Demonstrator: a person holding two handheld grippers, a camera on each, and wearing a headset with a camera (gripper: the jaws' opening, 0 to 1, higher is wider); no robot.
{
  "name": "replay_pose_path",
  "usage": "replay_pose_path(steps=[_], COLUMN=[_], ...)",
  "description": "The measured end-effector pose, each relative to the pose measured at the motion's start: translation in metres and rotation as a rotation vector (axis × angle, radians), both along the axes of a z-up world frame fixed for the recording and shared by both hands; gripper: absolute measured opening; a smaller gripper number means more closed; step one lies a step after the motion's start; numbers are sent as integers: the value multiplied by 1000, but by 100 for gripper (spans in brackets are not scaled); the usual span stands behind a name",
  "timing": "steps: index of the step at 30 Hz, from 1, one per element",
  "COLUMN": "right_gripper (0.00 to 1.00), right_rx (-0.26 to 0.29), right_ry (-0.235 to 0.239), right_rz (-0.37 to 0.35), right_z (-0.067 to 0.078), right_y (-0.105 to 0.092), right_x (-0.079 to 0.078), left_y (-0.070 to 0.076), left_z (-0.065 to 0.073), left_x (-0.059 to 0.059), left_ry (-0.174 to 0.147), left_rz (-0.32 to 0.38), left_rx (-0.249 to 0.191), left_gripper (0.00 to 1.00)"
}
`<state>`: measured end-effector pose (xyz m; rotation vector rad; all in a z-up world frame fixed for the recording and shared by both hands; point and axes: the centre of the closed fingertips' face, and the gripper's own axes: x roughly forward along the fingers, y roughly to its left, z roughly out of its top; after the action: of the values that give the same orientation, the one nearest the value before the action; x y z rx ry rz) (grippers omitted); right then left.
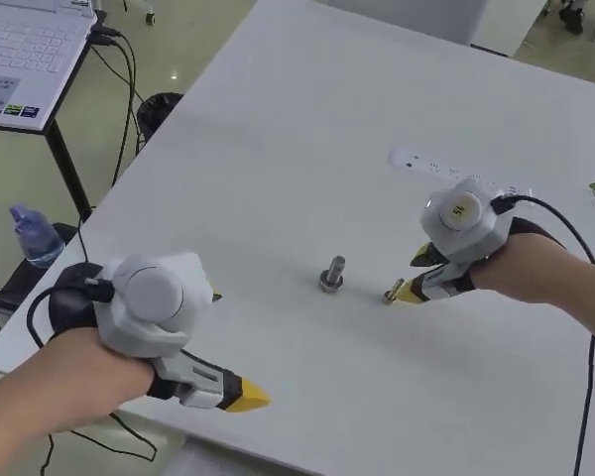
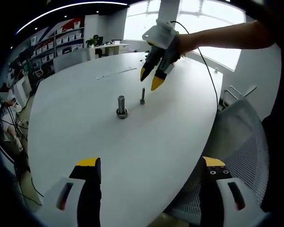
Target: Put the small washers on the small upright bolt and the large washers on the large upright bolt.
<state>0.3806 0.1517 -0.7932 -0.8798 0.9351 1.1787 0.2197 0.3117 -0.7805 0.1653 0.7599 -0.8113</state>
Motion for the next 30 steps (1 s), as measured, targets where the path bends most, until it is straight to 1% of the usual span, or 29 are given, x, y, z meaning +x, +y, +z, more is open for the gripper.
replay_pose_path(steps=[2,6,10,11,13,15,16,17,19,21,23,25,27,29,30], right_gripper=[39,44,49,50,54,59,61,63,63,63,64,66,67,69,72], right_rx=[21,64,134,155,176,287,309,343,383,388,408,454,465,503,547], right_ry=[11,-1,-5,-4,-12,-23,-29,-42,-48,-55,-71,-51,-52,-57,-40], right_rz=[-14,-34,-60,-66,-78,-110,-125,-135,-140,-144,-144,-173,-182,-197,-229], right_z=[3,8,16,18,20,34,38,44,52,55,59,61,62,67,73], right_y=[-2,-7,-13,-17,-21,-14,-15,-14,-14,-17,-18,-19,-22,-23,-22], right_x=[-3,-8,-16,-15,-12,-16,-17,-19,-24,-28,-32,-36,-38,-42,-49], left_y=[-1,-4,-4,-5,-5,-6,-7,-8,-9,-10,-12,-13,-14,-14,-15], left_z=[1,6,7,7,6,6,7,7,8,10,12,13,16,20,22], left_x=[0,-2,-4,-5,-5,-6,-6,-6,-5,-4,-3,-3,0,2,2], left_ry=[1,-5,-3,0,0,2,2,0,0,-3,-6,-8,-22,-32,-33], left_rz=[0,4,17,18,19,19,19,17,16,19,20,21,34,43,47], left_rx=[2,0,-6,-6,-5,-4,-3,-1,2,0,-2,-5,-9,-20,-26], left_gripper=[86,86,86,86,86,86,86,86,86,86,86,86,88,89,90])
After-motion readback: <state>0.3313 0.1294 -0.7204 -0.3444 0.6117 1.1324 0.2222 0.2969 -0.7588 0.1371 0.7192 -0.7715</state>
